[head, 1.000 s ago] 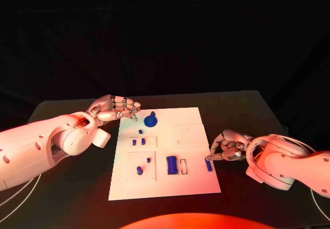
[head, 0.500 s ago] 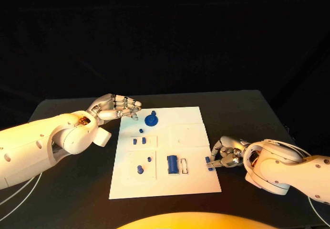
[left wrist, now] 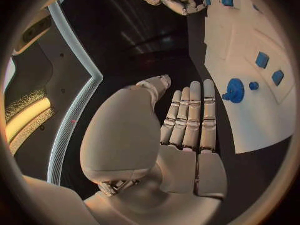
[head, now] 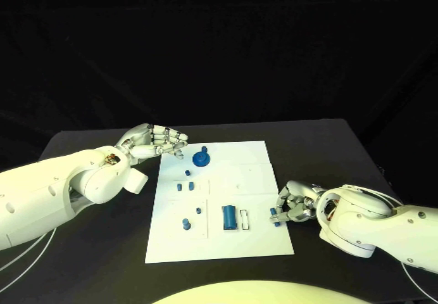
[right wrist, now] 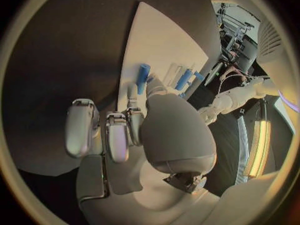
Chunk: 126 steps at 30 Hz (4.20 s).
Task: Assemble the parts on the task board
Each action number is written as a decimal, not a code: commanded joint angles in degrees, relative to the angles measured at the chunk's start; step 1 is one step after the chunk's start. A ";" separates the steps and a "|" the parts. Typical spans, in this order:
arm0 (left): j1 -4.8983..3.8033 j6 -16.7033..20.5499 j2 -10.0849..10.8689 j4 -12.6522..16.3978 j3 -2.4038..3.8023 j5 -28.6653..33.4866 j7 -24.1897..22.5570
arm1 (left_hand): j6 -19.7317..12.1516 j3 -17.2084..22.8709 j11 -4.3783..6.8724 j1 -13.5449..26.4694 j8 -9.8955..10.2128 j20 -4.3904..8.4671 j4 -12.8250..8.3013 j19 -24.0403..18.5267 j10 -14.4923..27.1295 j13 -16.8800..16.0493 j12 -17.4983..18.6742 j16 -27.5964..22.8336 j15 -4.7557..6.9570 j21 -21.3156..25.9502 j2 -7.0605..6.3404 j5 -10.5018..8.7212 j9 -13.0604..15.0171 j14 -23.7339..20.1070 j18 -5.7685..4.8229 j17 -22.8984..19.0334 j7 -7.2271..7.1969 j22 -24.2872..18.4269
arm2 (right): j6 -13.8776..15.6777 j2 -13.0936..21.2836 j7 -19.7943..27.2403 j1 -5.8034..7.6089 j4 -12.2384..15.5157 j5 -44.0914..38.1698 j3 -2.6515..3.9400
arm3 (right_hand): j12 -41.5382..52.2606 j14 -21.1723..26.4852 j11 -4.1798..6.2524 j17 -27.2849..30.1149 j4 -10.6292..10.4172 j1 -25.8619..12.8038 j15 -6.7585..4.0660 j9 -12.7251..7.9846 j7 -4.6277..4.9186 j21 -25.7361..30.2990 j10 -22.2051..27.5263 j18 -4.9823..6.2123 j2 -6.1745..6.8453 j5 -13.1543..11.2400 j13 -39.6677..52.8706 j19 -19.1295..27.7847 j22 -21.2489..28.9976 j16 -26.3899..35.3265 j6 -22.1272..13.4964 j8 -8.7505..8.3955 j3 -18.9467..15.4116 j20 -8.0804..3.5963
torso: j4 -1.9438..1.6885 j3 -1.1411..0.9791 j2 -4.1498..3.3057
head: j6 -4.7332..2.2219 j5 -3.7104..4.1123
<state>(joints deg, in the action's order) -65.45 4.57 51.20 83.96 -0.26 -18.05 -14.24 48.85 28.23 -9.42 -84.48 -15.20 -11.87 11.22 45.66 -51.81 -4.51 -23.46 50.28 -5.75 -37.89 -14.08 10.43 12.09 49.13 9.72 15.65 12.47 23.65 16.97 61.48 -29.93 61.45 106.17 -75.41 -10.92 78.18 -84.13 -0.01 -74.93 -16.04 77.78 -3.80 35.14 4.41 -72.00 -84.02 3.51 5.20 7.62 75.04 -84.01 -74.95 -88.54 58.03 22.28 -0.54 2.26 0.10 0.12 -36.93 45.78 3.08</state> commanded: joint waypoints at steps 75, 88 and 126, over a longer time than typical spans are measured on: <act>-0.04 -1.15 0.11 0.44 0.04 0.28 -0.24 | -0.53 -0.34 -0.05 0.26 -0.01 -0.09 -0.08 0.46 0.49 0.10 -0.48 -0.29 -0.39 0.37 0.32 0.31 -0.13 -0.08 0.67 -0.02 0.32 -0.22 | 3.83 -9.14 -1.51 -0.18 0.62 10.52 -0.46 | 1.69 -5.34 0.93 -12.36 -0.31 -14.76 -0.60 -1.01 -1.01 -2.73 -2.87 -0.74 5.45 7.46 8.74 -1.95 -11.36 -0.54 1.91 -1.01 26.63 -0.44 | -0.01 -0.01 -0.03 | 0.61 -0.48; -0.04 -1.21 0.17 0.43 0.04 0.28 -0.13 | -0.53 -0.34 -0.05 0.26 -0.01 -0.09 -0.08 0.46 0.49 0.10 -0.48 -0.29 -0.39 0.37 0.32 0.31 -0.13 -0.08 0.67 -0.02 0.32 -0.22 | 3.21 -9.26 -1.51 -0.24 0.47 10.56 -0.46 | 1.54 -5.31 0.95 -12.26 -0.46 -15.87 -0.64 -0.89 -1.01 -2.61 -2.83 -0.72 5.81 7.80 8.70 -1.91 -11.33 -0.50 2.05 -1.13 25.17 -0.49 | 0.01 0.02 0.02 | 0.70 -0.57; -0.04 -1.09 0.09 0.33 0.04 0.32 -0.25 | -0.55 -0.33 -0.08 0.42 -0.03 -0.10 0.05 0.58 0.55 0.11 -0.56 -0.32 -0.42 0.59 0.43 0.32 -0.16 -0.09 0.66 0.00 0.35 -0.33 | 3.81 -8.27 -0.92 -0.32 -0.50 7.63 -0.45 | 1.35 -5.32 1.26 -12.28 4.48 -8.82 -0.89 -0.63 -1.36 -2.34 -2.85 -0.66 5.08 -2.20 8.87 -1.79 -11.26 -0.49 2.49 -2.30 21.95 -0.66 | -0.03 -0.01 0.07 | 0.55 -0.63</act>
<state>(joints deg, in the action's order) -65.46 4.12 51.41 84.19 -0.26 -18.03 -13.96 48.85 28.23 -9.63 -84.25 -15.20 -12.07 11.22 45.86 -51.61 -4.48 -23.74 50.28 -5.75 -37.60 -13.85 10.43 11.99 49.13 9.72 15.65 12.47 23.37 20.69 53.22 -31.52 61.21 105.79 -66.46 -11.33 79.59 -83.92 0.92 -74.91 -11.84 68.56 -4.42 34.56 2.97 -74.55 -83.94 3.52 10.34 5.61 74.93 -84.02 -74.92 -88.77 60.09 20.34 21.43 1.85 0.11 0.11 -36.88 46.43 2.47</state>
